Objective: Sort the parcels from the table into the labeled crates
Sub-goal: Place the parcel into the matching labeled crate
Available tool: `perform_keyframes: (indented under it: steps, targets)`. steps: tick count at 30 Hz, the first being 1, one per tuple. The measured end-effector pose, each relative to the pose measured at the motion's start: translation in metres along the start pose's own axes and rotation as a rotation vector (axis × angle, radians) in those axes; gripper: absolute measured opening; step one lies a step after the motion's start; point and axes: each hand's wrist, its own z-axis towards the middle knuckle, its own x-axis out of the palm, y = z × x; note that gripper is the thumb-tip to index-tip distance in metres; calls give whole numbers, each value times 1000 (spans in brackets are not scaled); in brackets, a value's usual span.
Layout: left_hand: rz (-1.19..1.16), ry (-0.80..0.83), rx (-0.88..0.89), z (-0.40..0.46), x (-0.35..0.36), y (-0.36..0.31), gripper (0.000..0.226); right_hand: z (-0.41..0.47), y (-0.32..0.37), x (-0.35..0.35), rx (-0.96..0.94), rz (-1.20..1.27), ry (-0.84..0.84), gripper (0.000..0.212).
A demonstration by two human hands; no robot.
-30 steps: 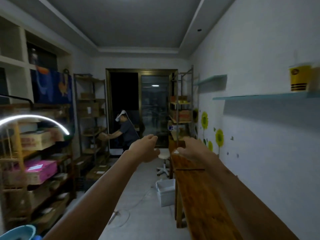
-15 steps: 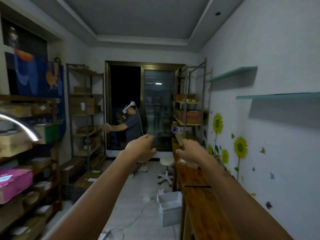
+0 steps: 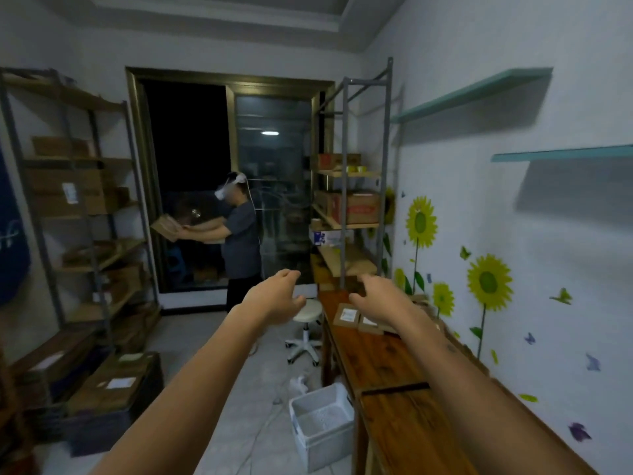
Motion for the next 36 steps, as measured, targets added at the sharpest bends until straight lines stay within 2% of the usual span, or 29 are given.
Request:
perform_keyframes:
  steps: [10, 14, 20, 25, 28, 31, 36]
  targets:
    - [19, 43, 8, 251, 65, 60, 61, 259, -87, 70, 86, 109, -34, 60]
    - [40, 61, 5, 344, 96, 73, 61, 334, -112, 94, 87, 138, 14, 59]
    - [-44, 163, 121, 482, 188, 66, 57, 414, -200, 136, 291, 142, 23, 43]
    - [-81, 276, 228, 592, 269, 72, 62, 474, -270, 177, 497, 99, 23, 49]
    - [-75, 378, 325, 664, 311, 71, 64, 517, -317, 208, 638, 166, 1, 48]
    - [-124, 438, 369, 715, 344, 63, 61, 544, -317, 213, 721, 204, -45, 51]
    - [-170, 569, 408, 770, 411, 57, 57, 594, -327, 247, 877, 198, -19, 44]
